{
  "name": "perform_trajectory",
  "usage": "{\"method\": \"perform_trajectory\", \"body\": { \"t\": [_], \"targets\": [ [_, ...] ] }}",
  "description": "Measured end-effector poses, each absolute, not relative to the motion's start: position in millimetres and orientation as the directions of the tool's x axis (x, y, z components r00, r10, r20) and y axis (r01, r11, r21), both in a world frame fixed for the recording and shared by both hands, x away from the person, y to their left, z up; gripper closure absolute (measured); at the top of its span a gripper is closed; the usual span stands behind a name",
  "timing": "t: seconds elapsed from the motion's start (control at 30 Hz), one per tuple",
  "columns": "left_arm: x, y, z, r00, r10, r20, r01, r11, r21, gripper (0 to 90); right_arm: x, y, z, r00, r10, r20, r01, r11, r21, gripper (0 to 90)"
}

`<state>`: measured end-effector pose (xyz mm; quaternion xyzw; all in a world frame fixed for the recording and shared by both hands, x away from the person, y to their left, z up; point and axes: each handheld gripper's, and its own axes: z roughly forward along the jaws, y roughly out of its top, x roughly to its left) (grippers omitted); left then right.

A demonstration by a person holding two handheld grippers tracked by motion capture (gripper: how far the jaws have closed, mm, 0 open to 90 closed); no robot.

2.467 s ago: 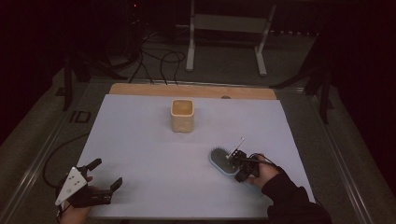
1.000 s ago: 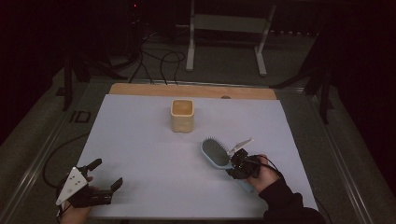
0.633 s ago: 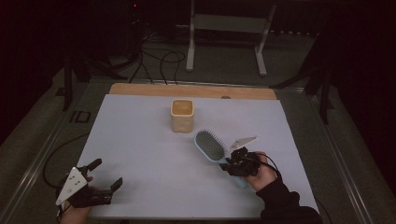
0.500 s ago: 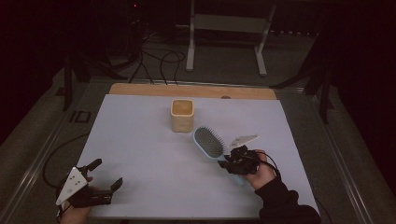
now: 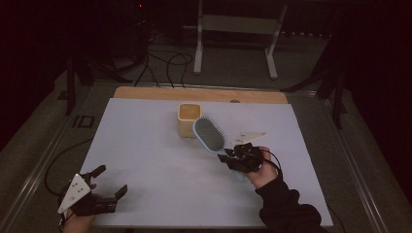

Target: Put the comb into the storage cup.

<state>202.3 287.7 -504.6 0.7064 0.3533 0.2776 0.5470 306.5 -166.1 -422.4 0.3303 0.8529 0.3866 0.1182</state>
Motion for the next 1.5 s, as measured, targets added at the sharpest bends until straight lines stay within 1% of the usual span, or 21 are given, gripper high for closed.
{"method": "perform_trajectory", "body": {
  "t": [0.17,0.77,1.07,1.27,1.5],
  "targets": [
    [202,288,-505,0.597,0.802,0.004,0.196,-0.151,0.969,0.0,312,-160,-418,-0.759,0.648,0.056,0.454,0.466,0.76,70.2],
    [203,288,-505,0.599,0.801,0.0,0.197,-0.147,0.969,0.0,338,-125,-395,-0.753,0.656,0.06,0.361,0.335,0.87,70.2],
    [203,288,-505,0.601,0.799,-0.001,0.197,-0.146,0.969,0.0,355,-111,-384,-0.738,0.672,0.062,0.325,0.273,0.905,70.2],
    [203,288,-505,0.602,0.798,-0.002,0.196,-0.146,0.97,0.0,366,-104,-376,-0.726,0.686,0.045,0.283,0.239,0.929,70.2],
    [202,289,-505,0.603,0.798,-0.002,0.197,-0.146,0.97,0.0,379,-96,-370,-0.717,0.695,0.055,0.277,0.212,0.937,70.1]
  ]
}}
